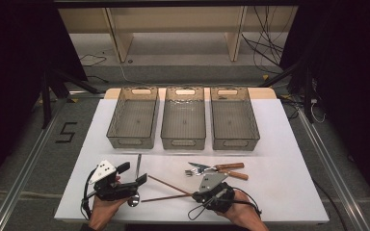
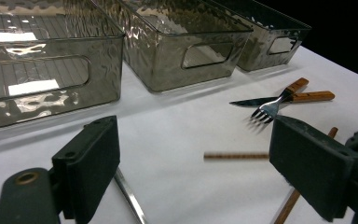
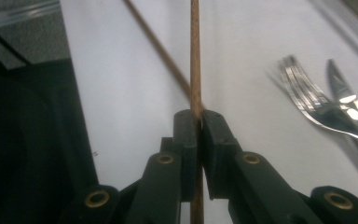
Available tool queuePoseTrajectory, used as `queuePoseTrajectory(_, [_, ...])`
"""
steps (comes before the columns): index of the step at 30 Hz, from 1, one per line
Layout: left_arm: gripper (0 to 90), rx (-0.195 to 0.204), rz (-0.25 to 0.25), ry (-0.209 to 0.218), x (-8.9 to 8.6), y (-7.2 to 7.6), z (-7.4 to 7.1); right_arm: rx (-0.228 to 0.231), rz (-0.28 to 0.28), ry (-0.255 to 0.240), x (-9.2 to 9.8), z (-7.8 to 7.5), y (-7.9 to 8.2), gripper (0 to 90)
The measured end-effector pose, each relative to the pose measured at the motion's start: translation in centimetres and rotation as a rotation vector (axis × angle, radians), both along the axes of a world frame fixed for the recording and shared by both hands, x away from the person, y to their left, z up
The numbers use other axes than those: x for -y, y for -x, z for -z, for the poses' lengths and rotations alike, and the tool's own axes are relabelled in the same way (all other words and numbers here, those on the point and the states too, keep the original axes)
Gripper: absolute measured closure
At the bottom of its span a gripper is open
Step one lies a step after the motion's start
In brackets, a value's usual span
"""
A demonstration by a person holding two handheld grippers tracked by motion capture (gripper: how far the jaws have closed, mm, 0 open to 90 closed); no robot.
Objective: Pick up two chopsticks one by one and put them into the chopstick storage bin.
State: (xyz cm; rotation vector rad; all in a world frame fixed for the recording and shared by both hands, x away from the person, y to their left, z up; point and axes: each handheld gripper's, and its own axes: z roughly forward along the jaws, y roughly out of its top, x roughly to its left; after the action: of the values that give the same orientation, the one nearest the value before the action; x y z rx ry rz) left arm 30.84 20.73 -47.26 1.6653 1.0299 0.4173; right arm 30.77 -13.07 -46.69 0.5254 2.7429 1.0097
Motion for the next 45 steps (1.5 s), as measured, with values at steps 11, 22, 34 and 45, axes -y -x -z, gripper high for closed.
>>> queuePoseTrajectory(11, [16.0,-0.020,0.023,0.005,0.6,0.0,-0.1,0.032,0.134,-0.115,1.2,-1.1,-0.7,85.1])
queuePoseTrajectory(22, [16.3,-0.085,0.039,0.081,1.3,-0.2,-0.8,0.057,0.176,-0.178,0.1,-2.1,-1.3,85.1])
queuePoseTrajectory(34, [20.0,-0.182,0.140,0.174,4.8,-1.1,-2.2,0.093,0.172,-0.258,-1.3,-2.8,-1.0,85.1])
queuePoseTrajectory(45, [39.4,-0.249,0.193,0.247,7.3,-2.7,-3.3,0.113,0.167,-0.312,-1.6,-2.9,-0.6,85.1])
